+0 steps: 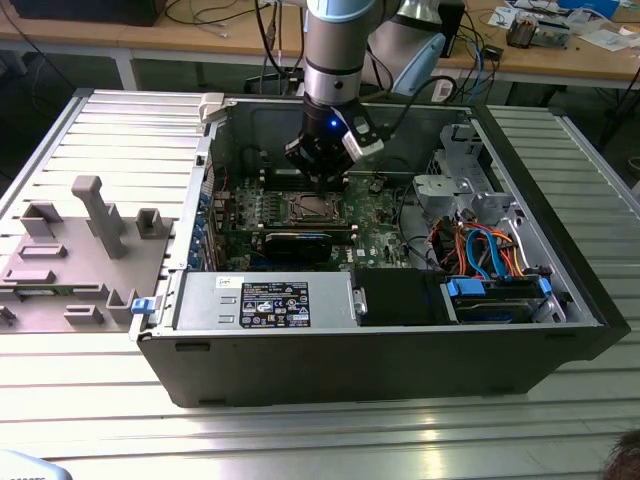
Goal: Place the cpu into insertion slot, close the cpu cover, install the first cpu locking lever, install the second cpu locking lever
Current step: 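Install the first cpu locking lever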
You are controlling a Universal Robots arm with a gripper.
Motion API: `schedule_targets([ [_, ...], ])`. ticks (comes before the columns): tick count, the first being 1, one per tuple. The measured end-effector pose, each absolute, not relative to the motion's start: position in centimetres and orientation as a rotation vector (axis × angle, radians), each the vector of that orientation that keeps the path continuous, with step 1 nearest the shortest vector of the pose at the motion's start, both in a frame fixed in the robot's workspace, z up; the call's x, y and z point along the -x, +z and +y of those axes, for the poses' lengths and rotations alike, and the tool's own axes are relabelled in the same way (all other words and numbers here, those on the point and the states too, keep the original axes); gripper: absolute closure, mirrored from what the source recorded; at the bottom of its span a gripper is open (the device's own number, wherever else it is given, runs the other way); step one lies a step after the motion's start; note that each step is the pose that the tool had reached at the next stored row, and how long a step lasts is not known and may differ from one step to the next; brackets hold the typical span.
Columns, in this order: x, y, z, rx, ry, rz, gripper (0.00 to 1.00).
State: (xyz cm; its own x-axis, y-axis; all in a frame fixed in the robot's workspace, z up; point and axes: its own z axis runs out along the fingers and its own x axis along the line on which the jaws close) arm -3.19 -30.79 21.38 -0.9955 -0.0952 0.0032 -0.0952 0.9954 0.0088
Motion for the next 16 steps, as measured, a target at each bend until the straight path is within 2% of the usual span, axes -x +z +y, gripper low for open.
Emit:
schedule_targets([
  [16, 3.19, 21.77, -30.78, -0.15, -0.011, -3.134, 0.89],
])
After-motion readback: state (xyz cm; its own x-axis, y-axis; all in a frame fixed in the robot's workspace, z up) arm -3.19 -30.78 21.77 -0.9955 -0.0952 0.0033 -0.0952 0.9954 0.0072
